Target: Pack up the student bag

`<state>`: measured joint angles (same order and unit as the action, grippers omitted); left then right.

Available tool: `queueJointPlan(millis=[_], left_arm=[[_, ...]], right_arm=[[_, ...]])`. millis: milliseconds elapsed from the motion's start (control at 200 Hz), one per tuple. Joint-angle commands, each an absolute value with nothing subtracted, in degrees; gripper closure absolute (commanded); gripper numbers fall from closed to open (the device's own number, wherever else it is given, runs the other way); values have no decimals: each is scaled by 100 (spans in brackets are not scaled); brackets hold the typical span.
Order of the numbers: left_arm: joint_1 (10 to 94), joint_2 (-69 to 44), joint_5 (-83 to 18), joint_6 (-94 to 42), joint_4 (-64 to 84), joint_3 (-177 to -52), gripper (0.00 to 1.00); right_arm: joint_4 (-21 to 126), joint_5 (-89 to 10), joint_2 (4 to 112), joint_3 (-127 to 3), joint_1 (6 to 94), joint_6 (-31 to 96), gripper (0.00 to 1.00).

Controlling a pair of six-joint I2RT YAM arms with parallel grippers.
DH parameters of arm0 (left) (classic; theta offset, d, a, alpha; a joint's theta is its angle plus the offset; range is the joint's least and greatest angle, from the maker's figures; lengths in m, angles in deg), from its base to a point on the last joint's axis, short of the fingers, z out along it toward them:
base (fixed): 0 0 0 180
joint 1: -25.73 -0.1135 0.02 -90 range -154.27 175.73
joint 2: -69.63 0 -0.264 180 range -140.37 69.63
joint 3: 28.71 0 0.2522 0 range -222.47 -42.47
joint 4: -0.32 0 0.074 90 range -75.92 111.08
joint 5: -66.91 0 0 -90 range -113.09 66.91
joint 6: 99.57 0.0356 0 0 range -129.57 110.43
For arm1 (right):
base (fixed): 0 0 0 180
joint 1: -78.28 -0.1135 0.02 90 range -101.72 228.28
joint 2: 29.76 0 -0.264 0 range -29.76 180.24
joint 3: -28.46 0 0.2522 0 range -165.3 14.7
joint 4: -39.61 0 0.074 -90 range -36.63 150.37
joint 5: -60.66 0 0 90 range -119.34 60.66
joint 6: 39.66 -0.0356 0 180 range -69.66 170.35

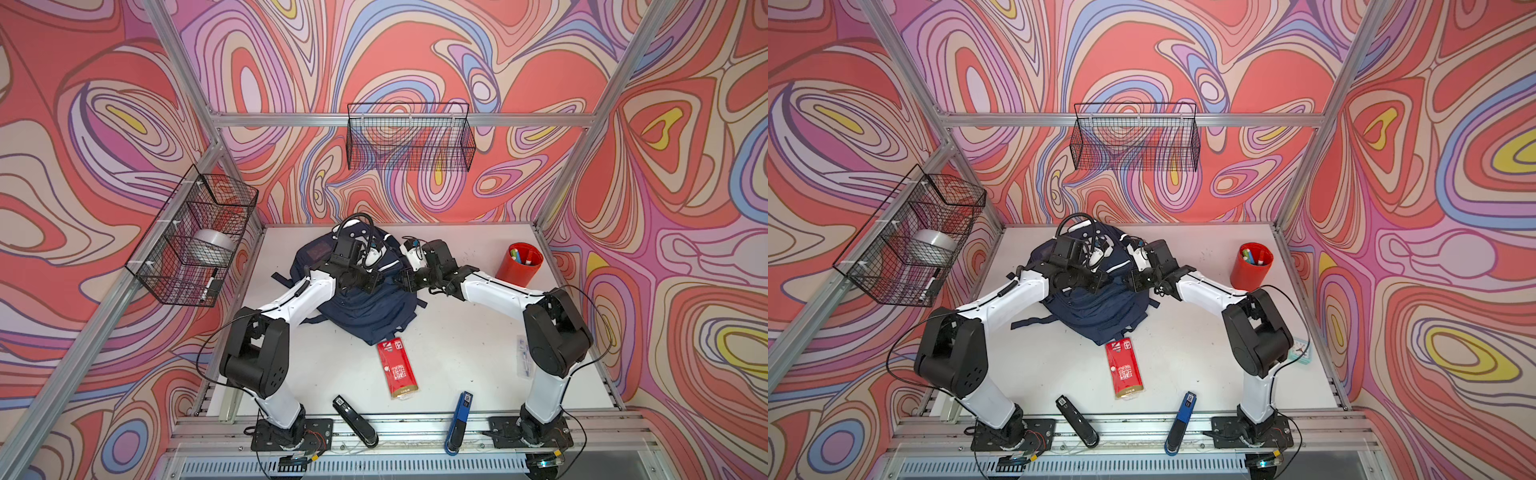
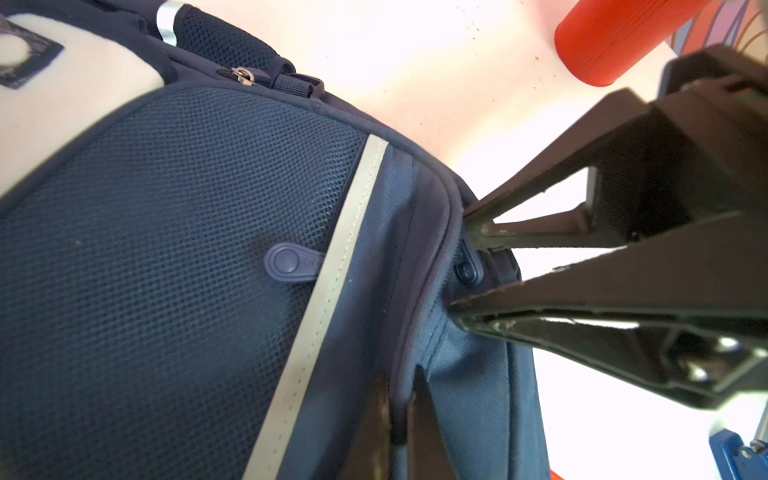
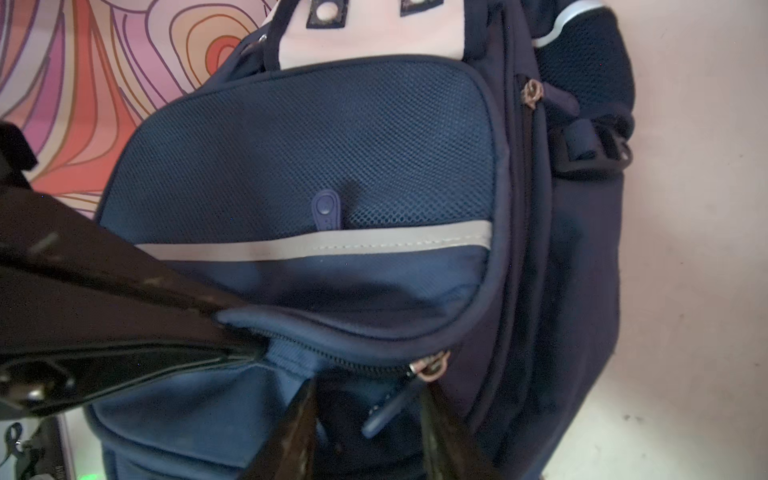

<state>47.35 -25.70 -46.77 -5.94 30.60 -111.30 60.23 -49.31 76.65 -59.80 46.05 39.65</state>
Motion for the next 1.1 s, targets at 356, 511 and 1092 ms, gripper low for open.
queueJointPlan(millis=[356, 511, 1092], left_arm=[[4517, -2212, -5569, -597, 2437, -10908, 100], [4502, -2166, -5704, -589, 2362, -10884, 100], [4469, -2167, -5636, -878, 2184, -10840, 100]], right_arm=[[3304, -4968, 6622, -4537, 5325, 4846, 1], [4696, -5868, 7069, -5396, 5681, 5684, 4], [6216, -4275, 7343, -6399, 4416, 3761, 47]])
